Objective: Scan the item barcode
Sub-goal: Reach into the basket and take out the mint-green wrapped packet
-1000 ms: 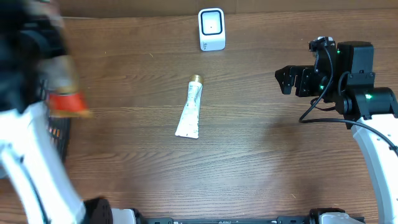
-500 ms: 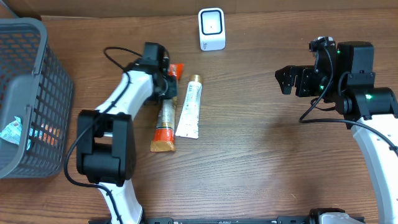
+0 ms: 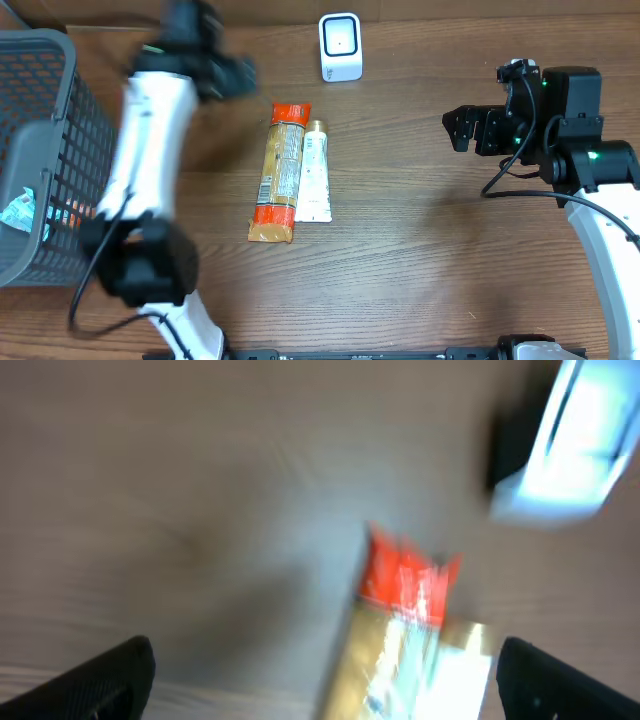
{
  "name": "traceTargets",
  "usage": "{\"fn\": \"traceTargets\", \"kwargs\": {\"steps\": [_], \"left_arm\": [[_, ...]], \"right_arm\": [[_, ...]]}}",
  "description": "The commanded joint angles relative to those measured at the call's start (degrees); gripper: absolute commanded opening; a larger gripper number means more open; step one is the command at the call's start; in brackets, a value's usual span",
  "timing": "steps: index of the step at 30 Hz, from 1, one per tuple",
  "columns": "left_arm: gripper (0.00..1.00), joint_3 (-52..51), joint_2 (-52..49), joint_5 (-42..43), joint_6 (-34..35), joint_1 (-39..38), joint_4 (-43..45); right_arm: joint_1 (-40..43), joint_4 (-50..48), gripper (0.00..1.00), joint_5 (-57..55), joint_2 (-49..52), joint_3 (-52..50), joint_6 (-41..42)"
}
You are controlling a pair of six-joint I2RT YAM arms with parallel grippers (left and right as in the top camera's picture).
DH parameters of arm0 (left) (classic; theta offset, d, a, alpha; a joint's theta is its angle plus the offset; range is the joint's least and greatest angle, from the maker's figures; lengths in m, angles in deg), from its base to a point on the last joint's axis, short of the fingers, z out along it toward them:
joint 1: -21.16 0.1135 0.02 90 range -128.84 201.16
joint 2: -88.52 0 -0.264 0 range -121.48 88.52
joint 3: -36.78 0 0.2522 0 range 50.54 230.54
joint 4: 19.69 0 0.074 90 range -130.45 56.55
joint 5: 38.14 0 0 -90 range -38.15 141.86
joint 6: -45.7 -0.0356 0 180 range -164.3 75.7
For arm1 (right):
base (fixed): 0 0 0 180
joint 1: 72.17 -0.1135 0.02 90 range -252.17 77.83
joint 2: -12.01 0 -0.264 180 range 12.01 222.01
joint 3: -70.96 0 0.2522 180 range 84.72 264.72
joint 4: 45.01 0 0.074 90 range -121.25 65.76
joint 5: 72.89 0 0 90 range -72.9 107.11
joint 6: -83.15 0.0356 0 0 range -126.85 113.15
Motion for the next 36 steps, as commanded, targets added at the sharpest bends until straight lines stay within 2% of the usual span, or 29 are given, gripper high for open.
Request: {"fn": "traceTargets", "kwargs": {"steps": [1, 4, 6, 9, 14, 18, 23, 28, 36], "left_arm": [[1.00, 15.3, 7.5, -1.4, -4.5, 8.6, -5.7], [1.00, 23.3, 9.2, -4.8, -4.4, 17.1, -10.5], [1.00, 25.2, 9.9, -7.5, -3.7, 23.1, -11.8], [1.00, 24.3, 9.2, -12.5, -1.7, 32.6, -12.4], [1.00, 17.4, 4.9, -12.5, 2.7, 43.3, -13.2], [1.00, 7.8, 1.4, -13.3, 2.7, 45.7, -9.7], [1.00, -4.0, -3.1, -13.2, -0.8, 46.7, -0.2], [0.97, -8.8, -7.5, -13.4, -1.2, 46.7, 3.9], [0.93, -9.7, -14.8, -20.7, -1.0, 47.0, 4.3]], "right_arm": [[-0.3, -0.3, 0.99, -0.5, -0.2, 1.5, -0.2], [-0.3, -0.3, 0.99, -0.5, -0.2, 1.5, -0.2], [-0.3, -0.3, 0.99, -0.5, -0.2, 1.5, -0.2], [-0.3, -0.3, 0.99, -0.5, -0.2, 1.5, -0.2], [-0.3, 0.2, 0.99, -0.5, -0.2, 1.5, -0.2], [-0.3, -0.1, 0.99, -0.5, -0.2, 1.5, -0.2], [-0.3, -0.2, 0.99, -0.5, -0.2, 1.5, -0.2], [-0.3, -0.1, 0.99, -0.5, -0.2, 1.5, -0.2], [-0.3, 0.2, 0.99, -0.5, -0.2, 1.5, -0.2]]}}
